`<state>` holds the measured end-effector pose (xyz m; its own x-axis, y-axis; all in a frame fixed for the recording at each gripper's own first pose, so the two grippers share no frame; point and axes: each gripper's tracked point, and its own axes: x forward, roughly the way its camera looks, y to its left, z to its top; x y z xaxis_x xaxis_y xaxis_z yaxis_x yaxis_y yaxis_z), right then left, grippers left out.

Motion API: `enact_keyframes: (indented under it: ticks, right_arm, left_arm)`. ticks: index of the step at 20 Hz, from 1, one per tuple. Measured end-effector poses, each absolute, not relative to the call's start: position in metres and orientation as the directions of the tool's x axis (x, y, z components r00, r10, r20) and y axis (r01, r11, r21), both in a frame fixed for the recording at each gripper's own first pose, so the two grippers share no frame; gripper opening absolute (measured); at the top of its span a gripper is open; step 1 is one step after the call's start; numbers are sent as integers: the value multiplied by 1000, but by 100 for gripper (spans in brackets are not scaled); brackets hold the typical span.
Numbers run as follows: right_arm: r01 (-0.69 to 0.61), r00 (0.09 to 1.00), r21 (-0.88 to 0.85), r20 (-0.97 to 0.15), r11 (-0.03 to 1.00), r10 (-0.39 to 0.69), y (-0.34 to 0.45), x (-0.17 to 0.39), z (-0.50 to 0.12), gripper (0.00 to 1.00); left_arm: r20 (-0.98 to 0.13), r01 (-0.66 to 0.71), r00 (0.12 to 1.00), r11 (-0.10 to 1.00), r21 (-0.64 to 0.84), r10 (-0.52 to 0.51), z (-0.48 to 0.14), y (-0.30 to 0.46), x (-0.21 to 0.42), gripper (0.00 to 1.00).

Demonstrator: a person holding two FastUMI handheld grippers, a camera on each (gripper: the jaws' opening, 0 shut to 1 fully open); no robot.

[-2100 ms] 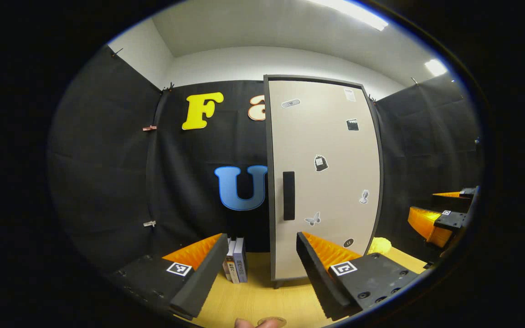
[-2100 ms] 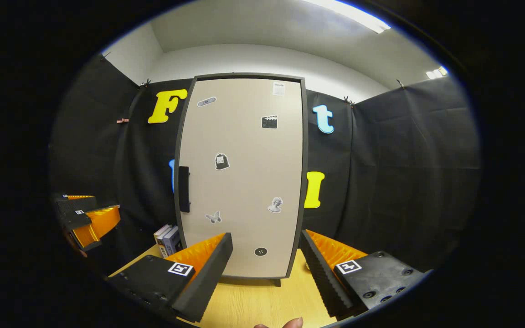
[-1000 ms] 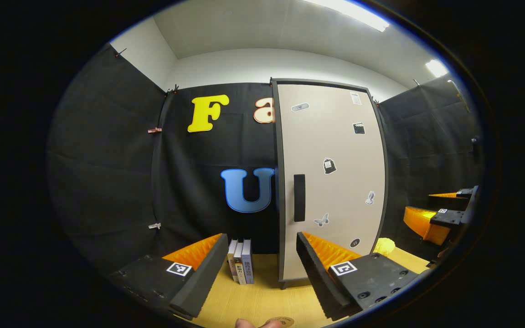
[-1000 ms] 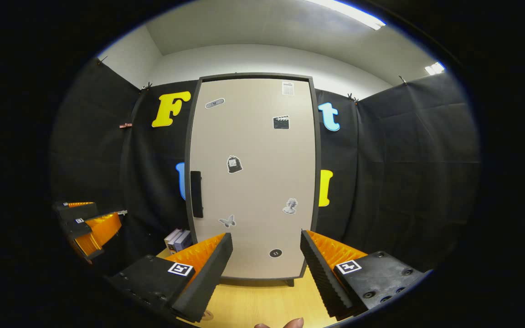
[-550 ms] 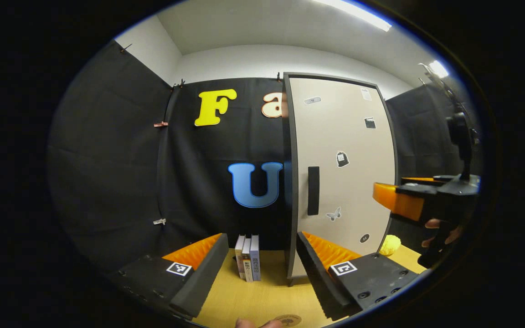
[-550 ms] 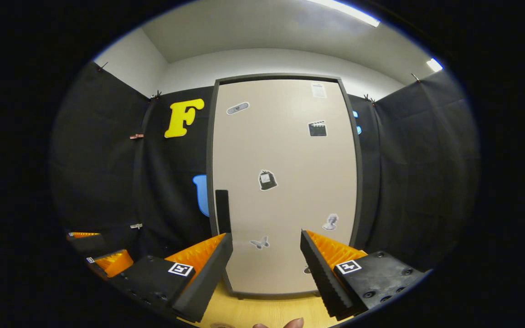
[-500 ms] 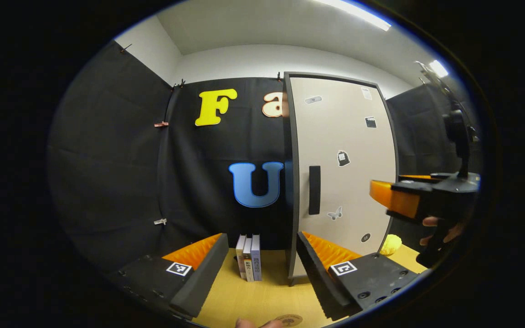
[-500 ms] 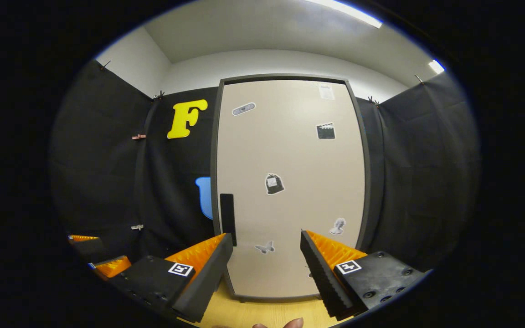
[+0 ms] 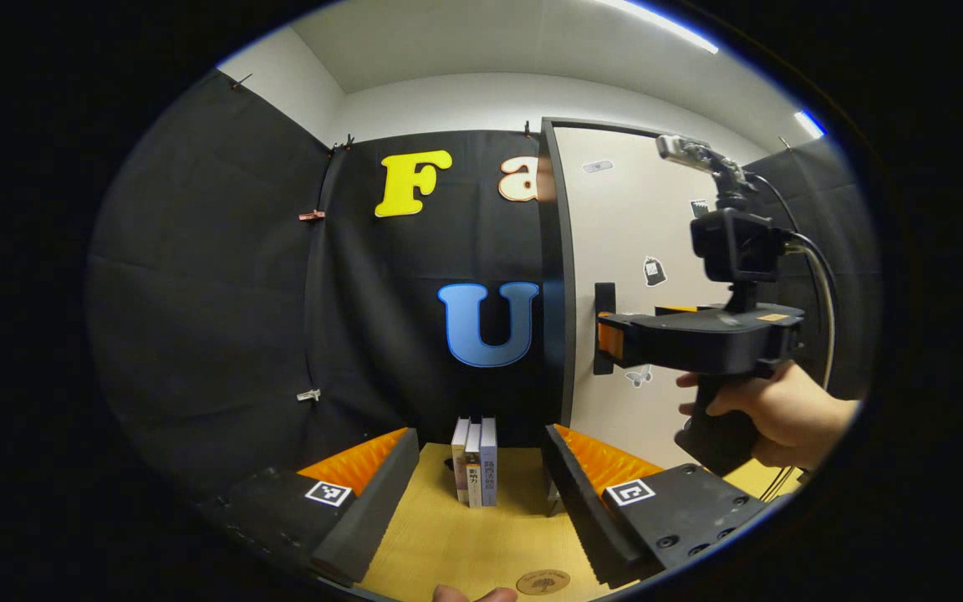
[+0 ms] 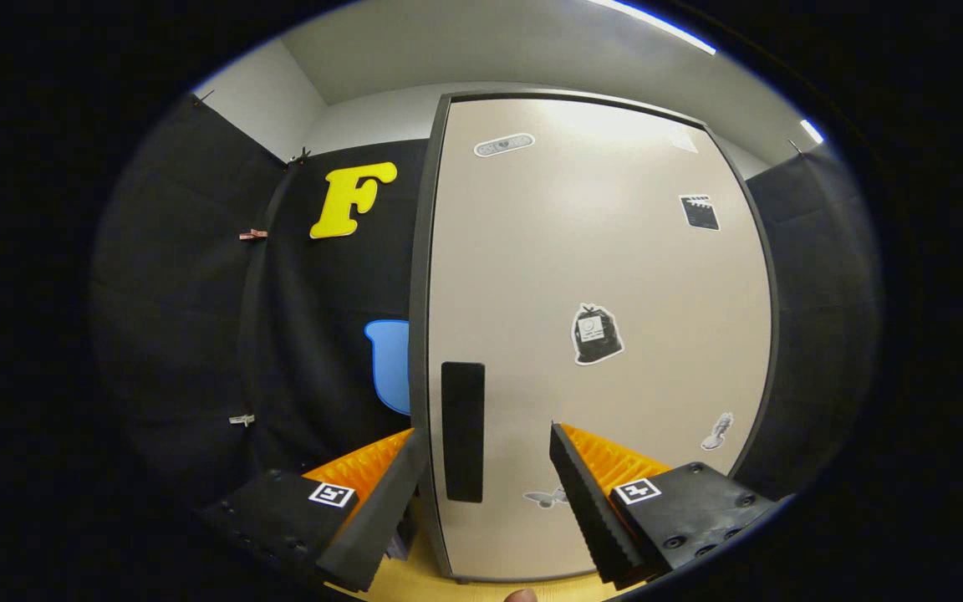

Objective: Open the cabinet door with the right hand, grasp the bottle in the cabinet with the left hand and place it on the coaster, then close the cabinet door with the right hand.

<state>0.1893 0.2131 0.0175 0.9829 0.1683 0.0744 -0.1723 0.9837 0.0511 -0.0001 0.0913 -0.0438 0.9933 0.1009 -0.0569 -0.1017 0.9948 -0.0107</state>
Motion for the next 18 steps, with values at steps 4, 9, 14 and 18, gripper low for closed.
enact_keyframes:
  ticks: [4, 9, 14, 18]
  right_arm:
    - [-148, 988, 61, 47, 987, 145, 225, 219, 5, 78]
    - [-114, 993, 124, -6, 986, 115, 231, 233, -14, 43]
    - [-195, 981, 102, 4, 976, 195, 232, 226, -14, 22]
    - [-250, 968, 106, -11, 962, 252, 231, 201, -15, 22]
  left_arm:
    - [-65, -120, 991, 993, -23, 118, -49, 105, -1, 95]
    - [-64, -135, 989, 990, -31, 133, -49, 114, -4, 95]
    - [-68, -146, 987, 989, -38, 143, -52, 118, -4, 95]
    - [-57, -135, 989, 990, -34, 133, -45, 110, -6, 95]
